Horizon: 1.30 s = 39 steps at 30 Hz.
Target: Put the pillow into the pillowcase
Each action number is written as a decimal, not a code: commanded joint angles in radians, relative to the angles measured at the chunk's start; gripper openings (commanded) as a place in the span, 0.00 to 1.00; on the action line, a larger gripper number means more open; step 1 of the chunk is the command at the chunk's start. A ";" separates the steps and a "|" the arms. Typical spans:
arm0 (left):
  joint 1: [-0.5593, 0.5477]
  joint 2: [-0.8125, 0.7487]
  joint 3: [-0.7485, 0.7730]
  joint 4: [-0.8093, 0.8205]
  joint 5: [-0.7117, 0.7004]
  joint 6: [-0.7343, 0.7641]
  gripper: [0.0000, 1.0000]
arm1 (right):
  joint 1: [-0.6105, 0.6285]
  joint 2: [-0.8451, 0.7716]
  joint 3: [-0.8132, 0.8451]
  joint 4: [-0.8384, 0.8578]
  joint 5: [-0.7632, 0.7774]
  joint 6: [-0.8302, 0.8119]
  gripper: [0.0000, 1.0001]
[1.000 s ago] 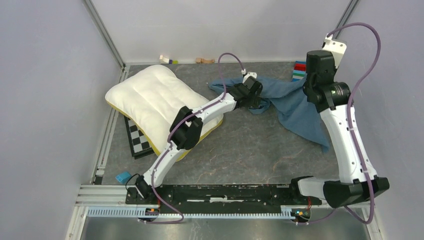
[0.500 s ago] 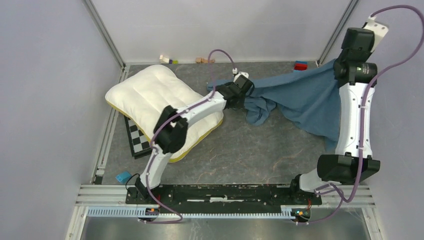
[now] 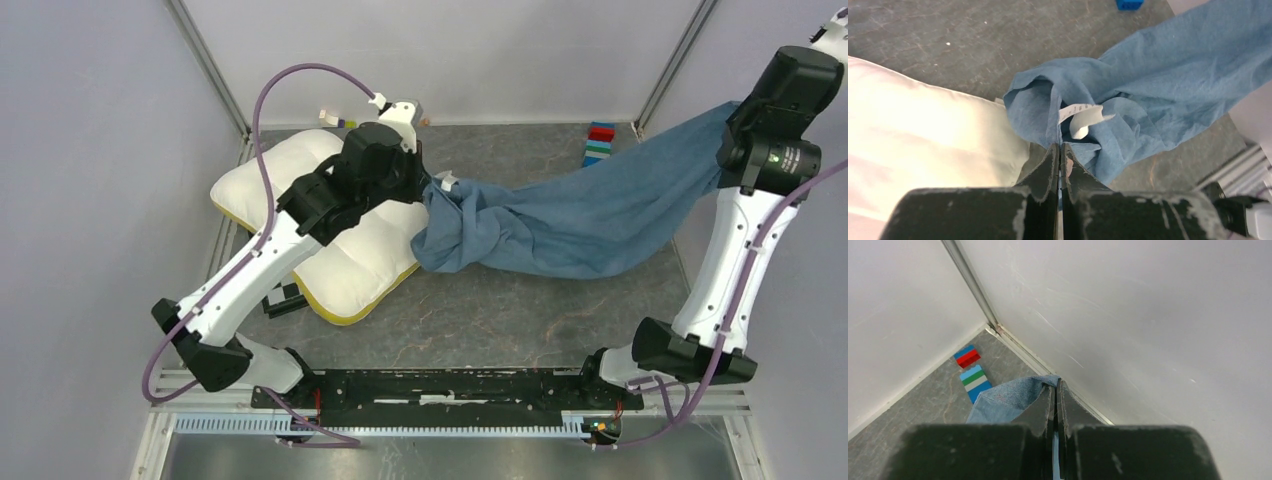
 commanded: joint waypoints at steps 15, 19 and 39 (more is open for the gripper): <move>-0.006 -0.007 -0.312 -0.035 0.337 -0.059 0.02 | -0.004 0.024 -0.126 -0.009 0.036 -0.083 0.00; -0.017 0.127 -0.418 0.079 0.399 -0.108 0.03 | 0.021 0.101 -0.333 0.037 -0.021 -0.069 0.32; 0.107 0.060 -0.340 -0.022 0.033 -0.031 0.96 | 0.835 -0.137 -0.934 0.452 -0.199 0.064 0.87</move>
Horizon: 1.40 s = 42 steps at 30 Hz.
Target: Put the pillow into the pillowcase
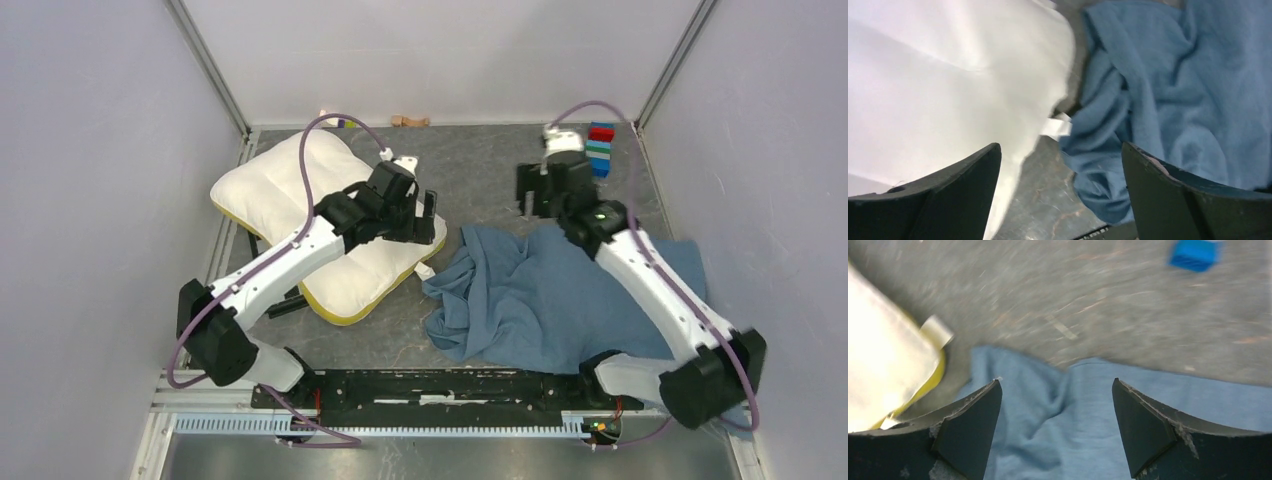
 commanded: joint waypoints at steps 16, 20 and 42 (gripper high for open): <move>0.138 0.422 0.124 0.006 -0.375 0.041 0.49 | 0.300 0.562 -0.090 0.292 -0.112 0.025 0.82; 0.146 0.356 0.213 -0.035 -0.375 0.068 0.03 | 0.300 0.597 -0.063 0.286 -0.090 0.021 0.45; 0.208 -0.026 0.270 -0.097 -0.103 0.044 0.02 | 0.231 0.585 0.197 0.300 -0.218 0.101 0.77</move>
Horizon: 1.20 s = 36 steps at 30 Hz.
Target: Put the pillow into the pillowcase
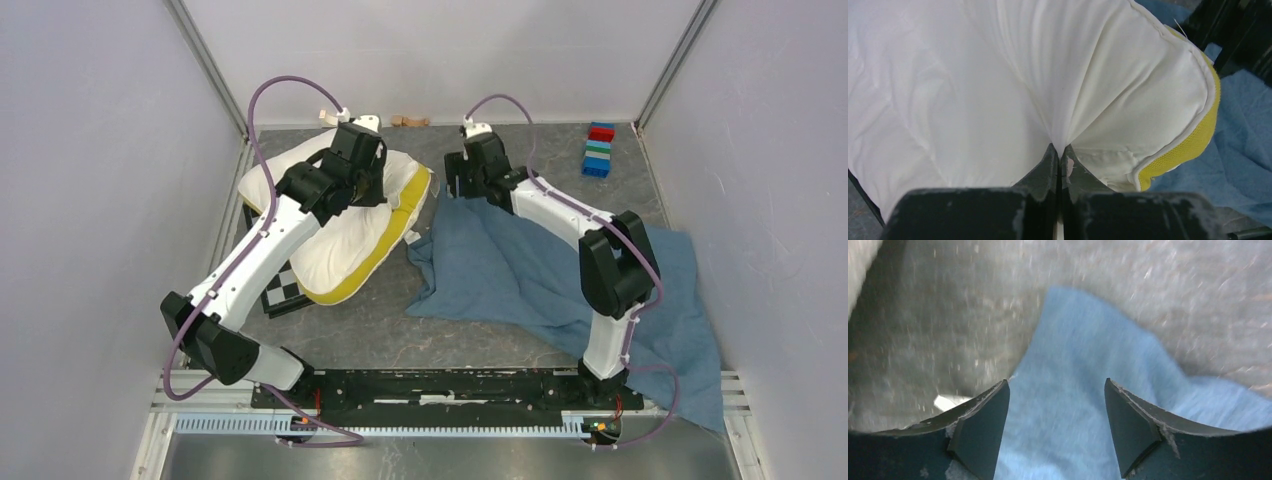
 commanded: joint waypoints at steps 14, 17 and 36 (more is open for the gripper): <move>0.070 -0.030 0.044 0.106 0.154 -0.049 0.02 | 0.318 -0.280 -0.466 0.091 0.044 0.175 0.72; 0.070 -0.038 0.038 0.107 0.160 -0.047 0.02 | 0.317 -0.271 -0.475 0.080 0.086 0.175 0.65; 0.089 -0.050 0.061 0.091 0.153 -0.023 0.02 | 0.315 -0.685 -0.848 0.050 0.143 0.119 0.00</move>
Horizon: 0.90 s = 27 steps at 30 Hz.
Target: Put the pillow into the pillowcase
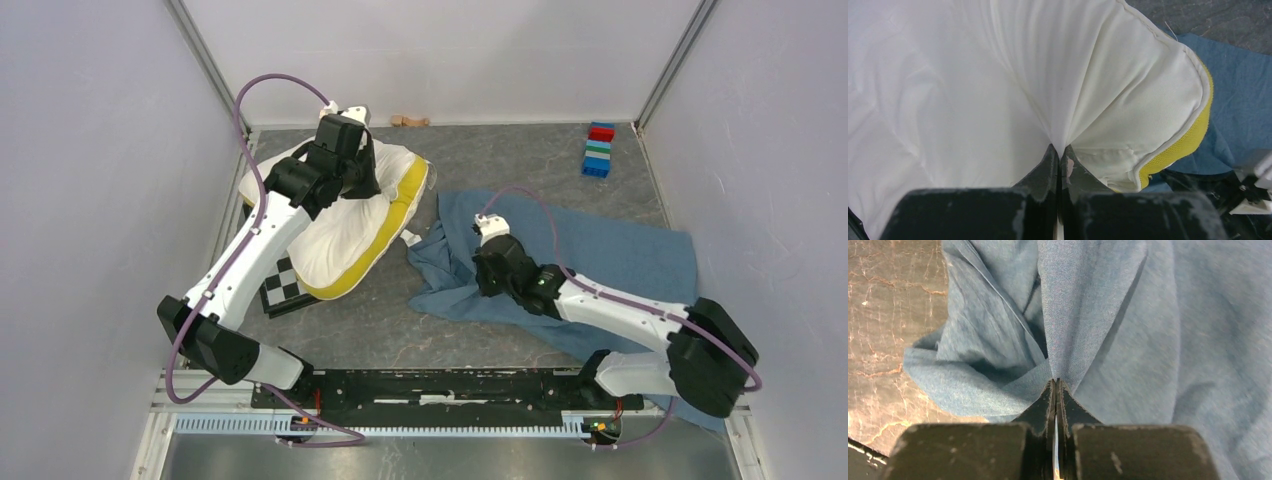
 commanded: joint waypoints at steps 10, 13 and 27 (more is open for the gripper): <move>0.038 -0.051 0.026 0.068 0.007 -0.020 0.02 | -0.004 -0.154 -0.210 -0.061 0.190 -0.009 0.05; 0.046 -0.061 0.013 0.074 0.011 -0.028 0.02 | -0.001 -0.179 -0.165 -0.075 0.166 -0.017 0.16; 0.101 -0.153 0.014 0.085 -0.011 -0.098 0.02 | 0.068 0.154 0.305 0.069 -0.047 -0.154 0.42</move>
